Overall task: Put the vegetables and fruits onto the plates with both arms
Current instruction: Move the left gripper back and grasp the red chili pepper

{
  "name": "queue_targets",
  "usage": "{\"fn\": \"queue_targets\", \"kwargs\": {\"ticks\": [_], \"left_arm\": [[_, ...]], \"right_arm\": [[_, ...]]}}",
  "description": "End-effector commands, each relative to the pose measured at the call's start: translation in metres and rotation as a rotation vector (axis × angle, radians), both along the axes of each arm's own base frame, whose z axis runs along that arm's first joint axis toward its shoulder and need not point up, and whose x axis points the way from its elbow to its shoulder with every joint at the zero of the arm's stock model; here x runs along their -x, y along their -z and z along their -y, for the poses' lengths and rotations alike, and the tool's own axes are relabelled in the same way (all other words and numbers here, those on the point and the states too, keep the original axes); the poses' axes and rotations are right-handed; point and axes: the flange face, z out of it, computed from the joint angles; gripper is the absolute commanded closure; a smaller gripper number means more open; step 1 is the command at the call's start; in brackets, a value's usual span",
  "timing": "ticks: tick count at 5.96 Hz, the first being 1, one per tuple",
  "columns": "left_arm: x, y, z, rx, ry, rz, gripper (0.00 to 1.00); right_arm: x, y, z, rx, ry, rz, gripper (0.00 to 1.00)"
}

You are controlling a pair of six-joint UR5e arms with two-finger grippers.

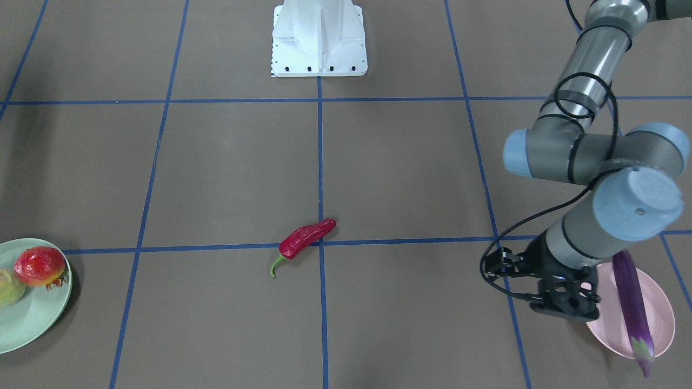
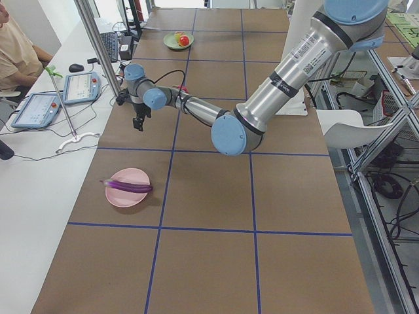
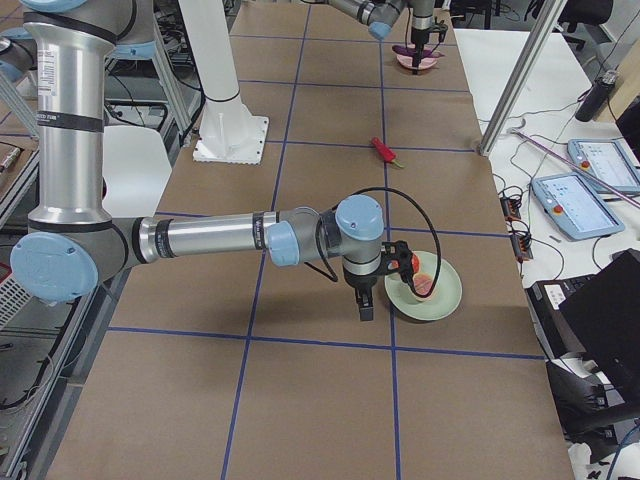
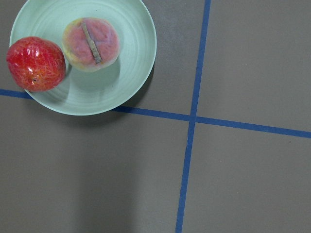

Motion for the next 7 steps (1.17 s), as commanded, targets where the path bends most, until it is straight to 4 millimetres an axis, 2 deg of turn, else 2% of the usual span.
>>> {"fn": "queue_targets", "kwargs": {"ticks": [1,2,3,4,5,6,7], "left_arm": [[-0.133,0.094,-0.072,-0.041,-0.14,-0.08,0.0],[-0.161,0.128,-0.09,-0.055,-0.134,-0.095,0.01],[-0.206,0.141,-0.118,-0.124,-0.082,-0.04,0.01],[-0.229,0.151,-0.121,-0.21,-0.007,0.005,0.01],[-0.251,0.156,-0.12,-0.22,-0.008,0.005,0.01],[-0.271,0.158,-0.132,-0.201,-0.017,0.005,0.01],[-0.278,0.153,-0.137,-0.193,-0.027,0.014,0.01]], "right_arm": [[0.0,0.001,-0.001,-0.003,0.0,0.001,0.0],[0.0,0.002,-0.001,-0.006,0.001,0.006,0.0],[0.0,0.001,-0.002,-0.004,0.002,0.007,0.0],[0.0,0.0,-0.002,-0.004,0.002,0.009,0.0],[0.0,-0.001,-0.004,-0.001,0.002,0.008,0.0],[0.0,-0.001,-0.004,0.0,0.001,0.009,0.0],[0.0,-0.001,-0.004,0.0,-0.001,0.009,0.0]]}}
